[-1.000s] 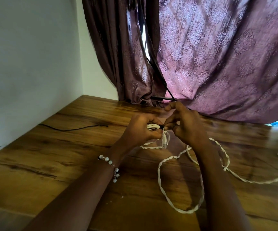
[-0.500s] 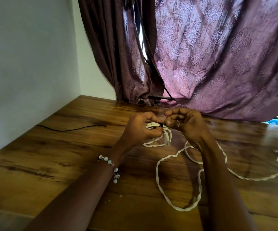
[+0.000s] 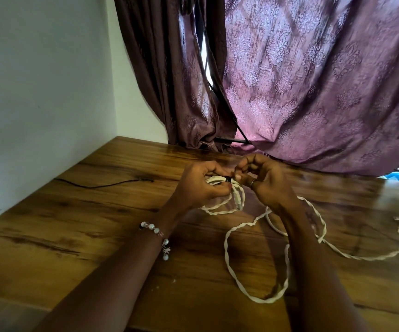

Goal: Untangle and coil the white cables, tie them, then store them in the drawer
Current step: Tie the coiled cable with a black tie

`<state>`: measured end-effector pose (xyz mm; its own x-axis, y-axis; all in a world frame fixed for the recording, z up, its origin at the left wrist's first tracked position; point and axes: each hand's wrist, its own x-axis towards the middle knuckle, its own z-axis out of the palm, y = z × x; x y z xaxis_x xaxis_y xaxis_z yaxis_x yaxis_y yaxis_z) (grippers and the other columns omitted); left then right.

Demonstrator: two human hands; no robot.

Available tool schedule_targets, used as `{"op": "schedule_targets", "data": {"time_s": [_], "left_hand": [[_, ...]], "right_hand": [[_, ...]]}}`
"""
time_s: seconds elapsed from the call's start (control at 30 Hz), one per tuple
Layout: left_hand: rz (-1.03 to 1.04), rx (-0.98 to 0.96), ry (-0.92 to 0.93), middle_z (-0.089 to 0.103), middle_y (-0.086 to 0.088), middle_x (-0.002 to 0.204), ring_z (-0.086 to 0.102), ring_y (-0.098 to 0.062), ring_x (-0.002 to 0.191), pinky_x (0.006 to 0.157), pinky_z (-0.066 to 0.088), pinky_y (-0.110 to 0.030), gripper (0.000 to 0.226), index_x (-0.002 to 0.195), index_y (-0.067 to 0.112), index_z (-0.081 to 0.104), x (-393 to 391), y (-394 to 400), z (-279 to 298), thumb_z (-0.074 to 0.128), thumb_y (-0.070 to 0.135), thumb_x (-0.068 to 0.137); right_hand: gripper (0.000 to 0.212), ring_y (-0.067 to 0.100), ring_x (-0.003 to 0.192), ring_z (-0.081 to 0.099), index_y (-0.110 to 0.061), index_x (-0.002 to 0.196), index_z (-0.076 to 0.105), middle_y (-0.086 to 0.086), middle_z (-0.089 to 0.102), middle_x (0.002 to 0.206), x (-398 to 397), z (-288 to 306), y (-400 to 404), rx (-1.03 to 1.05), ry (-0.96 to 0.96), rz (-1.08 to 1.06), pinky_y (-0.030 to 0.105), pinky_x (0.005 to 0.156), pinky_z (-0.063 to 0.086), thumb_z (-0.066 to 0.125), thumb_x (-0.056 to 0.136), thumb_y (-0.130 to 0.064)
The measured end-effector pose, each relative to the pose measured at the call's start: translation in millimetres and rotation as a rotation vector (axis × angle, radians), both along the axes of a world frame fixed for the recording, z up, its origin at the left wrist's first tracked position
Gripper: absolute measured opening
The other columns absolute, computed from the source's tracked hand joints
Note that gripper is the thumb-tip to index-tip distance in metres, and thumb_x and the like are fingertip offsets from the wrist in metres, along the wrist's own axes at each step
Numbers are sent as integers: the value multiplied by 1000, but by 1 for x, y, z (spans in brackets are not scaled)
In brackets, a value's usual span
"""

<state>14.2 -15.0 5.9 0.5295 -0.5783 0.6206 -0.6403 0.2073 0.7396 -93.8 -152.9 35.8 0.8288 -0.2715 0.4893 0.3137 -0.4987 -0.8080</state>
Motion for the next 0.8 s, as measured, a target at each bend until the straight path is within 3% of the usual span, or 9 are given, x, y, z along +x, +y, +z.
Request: {"op": "schedule_targets", "data": {"time_s": [0.1, 0.23, 0.4, 0.47, 0.57, 0.73, 0.8], "left_hand": [[11, 3, -19, 67, 16, 76, 63, 4, 69, 65, 51, -19, 24, 82, 10, 71, 3, 1, 0, 76, 18, 60], [11, -45, 127, 70, 7, 72, 65, -10, 68, 64, 55, -37, 19, 74, 27, 67, 7, 2, -2, 76, 16, 62], [-3, -46, 191, 72, -10, 77, 65, -19, 70, 64, 55, -46, 19, 74, 25, 68, 12, 2, -2, 78, 22, 59], [-22, -10, 164, 73, -6, 79, 66, -16, 72, 64, 54, -40, 20, 79, 16, 69, 10, 0, -3, 77, 18, 61], [-38, 12, 146, 72, 4, 81, 67, -9, 74, 67, 54, -28, 25, 84, 4, 69, 8, -1, -3, 76, 13, 61], [-37, -26, 216, 72, -10, 78, 64, -20, 70, 65, 53, -41, 19, 77, 16, 68, 10, 0, -2, 77, 14, 60], [-43, -31, 214, 73, -16, 84, 66, -28, 75, 68, 55, -49, 24, 81, 10, 69, 10, 0, -4, 78, 18, 60]], "right_hand": [[36, 14, 84, 58, -23, 86, 53, 6, 57, 85, 3, -1, 3, -137, -8, -31, 27, 73, 50, 59, 82, 13], [29, 15, 84, 60, -29, 85, 58, -4, 62, 84, 8, -1, 6, -261, -101, -66, 35, 73, 53, 57, 80, -1], [28, 14, 85, 62, -25, 87, 65, -1, 67, 88, 10, -6, 5, -135, -92, -64, 38, 81, 53, 66, 81, 3], [32, 14, 82, 61, -22, 86, 66, 2, 66, 86, 10, -6, 4, -84, -95, -41, 38, 77, 52, 64, 81, 9], [33, 9, 78, 58, -20, 89, 64, 1, 61, 82, 12, -6, 8, -68, -96, -5, 23, 71, 50, 60, 82, 12], [32, 7, 76, 61, -14, 100, 60, 0, 62, 77, 11, -3, 7, 37, -55, 57, 23, 73, 51, 60, 82, 13], [31, 7, 75, 63, -10, 100, 60, -1, 66, 76, 9, -3, 3, 101, -46, 66, 24, 75, 53, 62, 79, 13]]}}
